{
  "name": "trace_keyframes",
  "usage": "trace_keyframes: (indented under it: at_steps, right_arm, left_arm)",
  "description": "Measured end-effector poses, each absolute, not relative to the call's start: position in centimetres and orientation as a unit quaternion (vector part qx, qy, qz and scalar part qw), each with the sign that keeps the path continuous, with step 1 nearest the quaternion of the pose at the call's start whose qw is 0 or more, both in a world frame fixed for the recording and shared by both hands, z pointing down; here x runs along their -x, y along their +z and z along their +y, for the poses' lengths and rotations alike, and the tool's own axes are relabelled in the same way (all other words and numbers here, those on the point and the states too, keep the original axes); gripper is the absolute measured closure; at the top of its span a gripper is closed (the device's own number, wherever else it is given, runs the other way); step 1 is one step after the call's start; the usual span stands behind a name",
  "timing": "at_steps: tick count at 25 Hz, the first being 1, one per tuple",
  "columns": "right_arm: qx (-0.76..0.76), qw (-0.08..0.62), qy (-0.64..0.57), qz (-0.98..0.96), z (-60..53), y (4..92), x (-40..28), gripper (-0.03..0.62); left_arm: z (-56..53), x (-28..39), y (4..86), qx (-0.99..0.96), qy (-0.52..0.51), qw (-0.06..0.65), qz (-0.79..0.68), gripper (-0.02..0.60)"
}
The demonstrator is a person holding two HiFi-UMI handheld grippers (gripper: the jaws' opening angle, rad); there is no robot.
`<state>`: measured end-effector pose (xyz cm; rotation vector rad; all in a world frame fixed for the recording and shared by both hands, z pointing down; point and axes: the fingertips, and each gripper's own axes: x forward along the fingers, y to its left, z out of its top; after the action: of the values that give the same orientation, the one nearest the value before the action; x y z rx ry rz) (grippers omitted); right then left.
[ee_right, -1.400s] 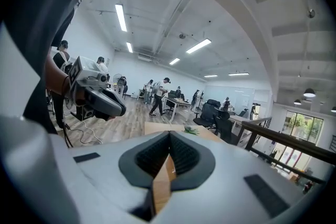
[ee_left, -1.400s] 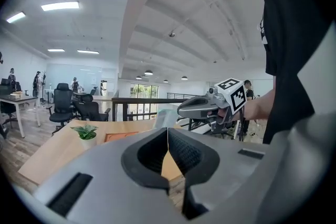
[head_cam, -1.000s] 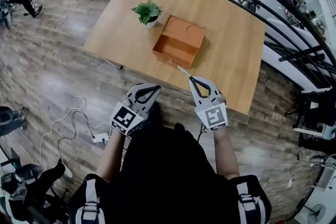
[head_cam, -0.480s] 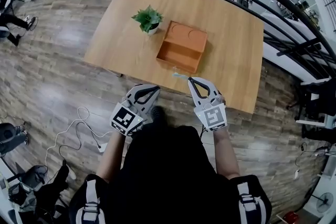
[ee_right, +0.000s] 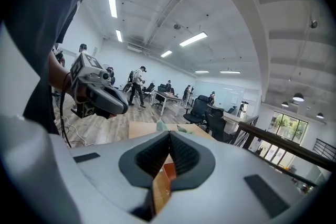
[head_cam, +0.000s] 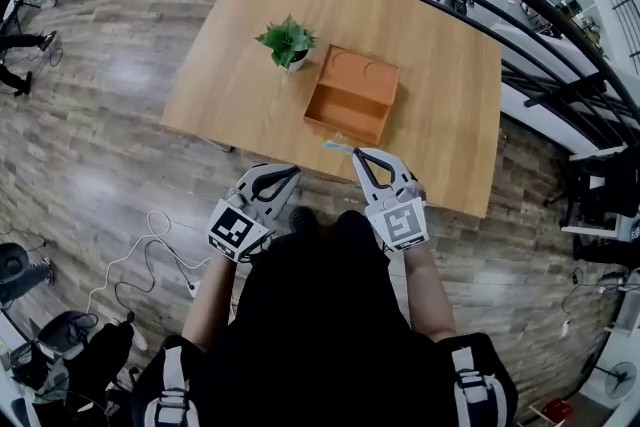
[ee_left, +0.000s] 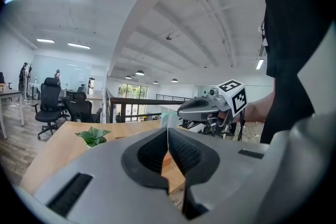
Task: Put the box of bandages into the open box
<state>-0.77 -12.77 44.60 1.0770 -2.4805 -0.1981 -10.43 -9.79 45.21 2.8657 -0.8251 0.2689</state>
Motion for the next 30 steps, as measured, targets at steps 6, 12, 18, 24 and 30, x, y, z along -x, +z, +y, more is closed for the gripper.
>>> trace_keyframes:
  at_steps: [6, 12, 18, 24, 30]
  right_arm:
    - [-0.391, 0.209, -0.067, -0.894, -13.8, 44.7, 1.1, 0.569]
    - [-0.379, 0.210, -0.057, -0.899, -15.7, 45.7, 1.3, 0.569]
    - [-0.369, 0.212, -0.043, -0.904, -18.0, 46.6, 0.7, 0.569]
    - [-0.356, 0.228, -0.018, -0.906, -20.1, 49.1, -0.6, 0.569]
    - [-0.345, 0.250, 0.002, -0.905, -22.1, 52.2, -2.0, 0.569]
  left_arm:
    - [-10.2, 11.0, 45.3, -0.953, 0.096, 0.073, -0.276, 0.555]
    - [-11.6, 11.8, 45.6, -0.948, 0.100, 0.074, -0.293, 0.555]
    - [-14.1, 11.6, 45.6, -0.943, 0.100, 0.080, -0.308, 0.555]
    - [-16.6, 9.8, 46.2, -0.942, 0.105, 0.089, -0.306, 0.555]
    - [-18.8, 8.3, 47.4, -0.942, 0.123, 0.095, -0.299, 0.555]
